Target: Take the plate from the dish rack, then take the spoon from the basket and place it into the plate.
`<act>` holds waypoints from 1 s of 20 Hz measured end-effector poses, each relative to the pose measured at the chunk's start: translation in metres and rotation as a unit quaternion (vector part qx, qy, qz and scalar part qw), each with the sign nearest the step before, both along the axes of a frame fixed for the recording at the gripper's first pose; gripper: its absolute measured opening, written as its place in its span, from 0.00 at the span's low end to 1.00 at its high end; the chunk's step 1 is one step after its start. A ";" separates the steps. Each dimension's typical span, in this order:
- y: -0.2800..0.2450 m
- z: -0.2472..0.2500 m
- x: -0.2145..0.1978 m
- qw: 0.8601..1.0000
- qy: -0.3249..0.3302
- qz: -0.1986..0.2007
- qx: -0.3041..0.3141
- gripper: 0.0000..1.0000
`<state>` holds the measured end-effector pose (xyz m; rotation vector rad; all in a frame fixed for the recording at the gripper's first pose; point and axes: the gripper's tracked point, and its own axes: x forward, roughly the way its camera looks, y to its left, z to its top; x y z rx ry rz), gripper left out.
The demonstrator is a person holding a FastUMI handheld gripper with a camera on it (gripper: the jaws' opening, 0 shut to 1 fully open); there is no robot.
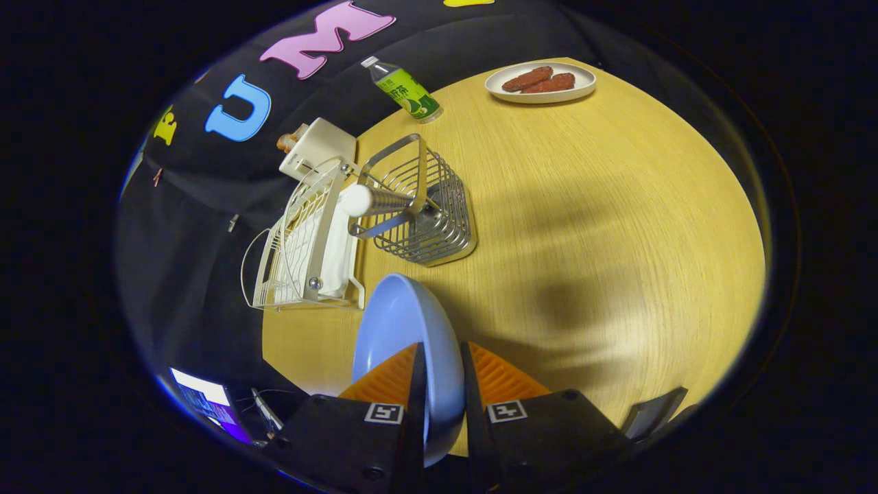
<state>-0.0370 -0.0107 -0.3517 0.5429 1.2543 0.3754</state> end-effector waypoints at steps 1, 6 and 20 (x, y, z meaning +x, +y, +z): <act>0.000 -0.003 0.001 1.000 -0.007 0.007 -0.001 0.30; -0.019 -0.008 0.005 0.995 -0.071 0.057 -0.039 0.46; -0.010 0.100 0.097 0.911 -0.406 0.063 -0.041 0.98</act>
